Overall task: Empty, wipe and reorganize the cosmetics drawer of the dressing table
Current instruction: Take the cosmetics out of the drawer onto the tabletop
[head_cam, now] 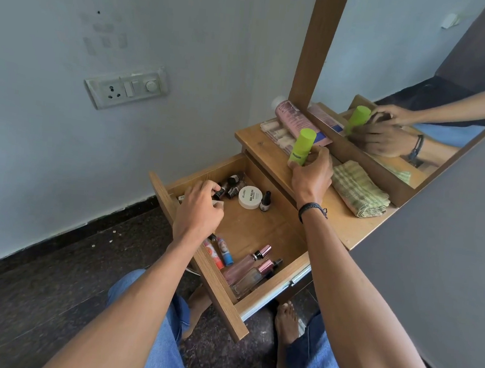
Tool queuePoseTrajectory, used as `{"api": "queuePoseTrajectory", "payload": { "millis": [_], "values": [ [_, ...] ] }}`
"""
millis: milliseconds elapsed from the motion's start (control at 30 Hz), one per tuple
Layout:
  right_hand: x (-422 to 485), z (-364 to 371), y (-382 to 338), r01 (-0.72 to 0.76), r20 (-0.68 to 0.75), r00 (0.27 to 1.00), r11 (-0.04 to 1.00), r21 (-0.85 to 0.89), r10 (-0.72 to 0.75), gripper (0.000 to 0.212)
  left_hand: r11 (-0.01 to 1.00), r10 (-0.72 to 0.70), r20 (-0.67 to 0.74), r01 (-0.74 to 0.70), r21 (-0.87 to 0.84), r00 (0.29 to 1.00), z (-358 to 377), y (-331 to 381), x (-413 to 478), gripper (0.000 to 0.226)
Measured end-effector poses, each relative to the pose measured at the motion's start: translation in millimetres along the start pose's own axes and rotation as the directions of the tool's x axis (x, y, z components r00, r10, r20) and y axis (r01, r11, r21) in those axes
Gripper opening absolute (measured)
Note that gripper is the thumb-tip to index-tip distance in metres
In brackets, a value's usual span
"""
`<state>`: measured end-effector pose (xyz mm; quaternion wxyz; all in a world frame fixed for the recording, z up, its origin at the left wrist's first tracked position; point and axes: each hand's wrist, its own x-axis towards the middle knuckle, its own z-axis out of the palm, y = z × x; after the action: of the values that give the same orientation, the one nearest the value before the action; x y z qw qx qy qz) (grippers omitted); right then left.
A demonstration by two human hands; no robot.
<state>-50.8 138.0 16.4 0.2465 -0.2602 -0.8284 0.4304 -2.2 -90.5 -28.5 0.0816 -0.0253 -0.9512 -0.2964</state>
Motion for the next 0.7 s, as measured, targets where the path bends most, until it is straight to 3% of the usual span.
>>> {"api": "queuePoseTrajectory", "payload": {
  "millis": [267, 433, 500, 600, 700],
  "values": [
    [-9.9, -3.0, -6.6, -0.02, -0.053, 0.998, 1.0, 0.007, 0.021, 0.052, 1.0, 0.0, 0.004, 0.0, 0.004, 1.0, -0.1, -0.9, -0.9, 0.033],
    [-26.4, -12.0, -7.7, 0.068, -0.141, 0.989, 0.99, 0.119, -0.051, 0.039, 1.0, -0.01, 0.002, 0.01, -0.009, 1.0, -1.6, -1.5, -2.3, 0.034],
    [-47.1, -16.9, -2.7, 0.188, -0.156, 0.974, 0.969, 0.162, -0.163, 0.034, 1.0, -0.011, 0.0, 0.011, -0.018, 1.0, -1.9, -1.9, -3.0, 0.033],
    [-87.4, -20.7, 18.1, 0.384, -0.027, 0.923, 0.917, 0.107, -0.384, 0.026, 0.999, -0.036, 0.012, 0.036, -0.018, 0.999, -2.9, -1.3, -3.0, 0.031],
    [-109.8, -18.8, 37.5, 0.416, 0.299, 0.872, 0.909, -0.039, -0.387, 0.017, 0.999, -0.037, 0.039, 0.037, -0.002, 0.999, -3.0, 0.6, -2.0, 0.029]
  ]
}}
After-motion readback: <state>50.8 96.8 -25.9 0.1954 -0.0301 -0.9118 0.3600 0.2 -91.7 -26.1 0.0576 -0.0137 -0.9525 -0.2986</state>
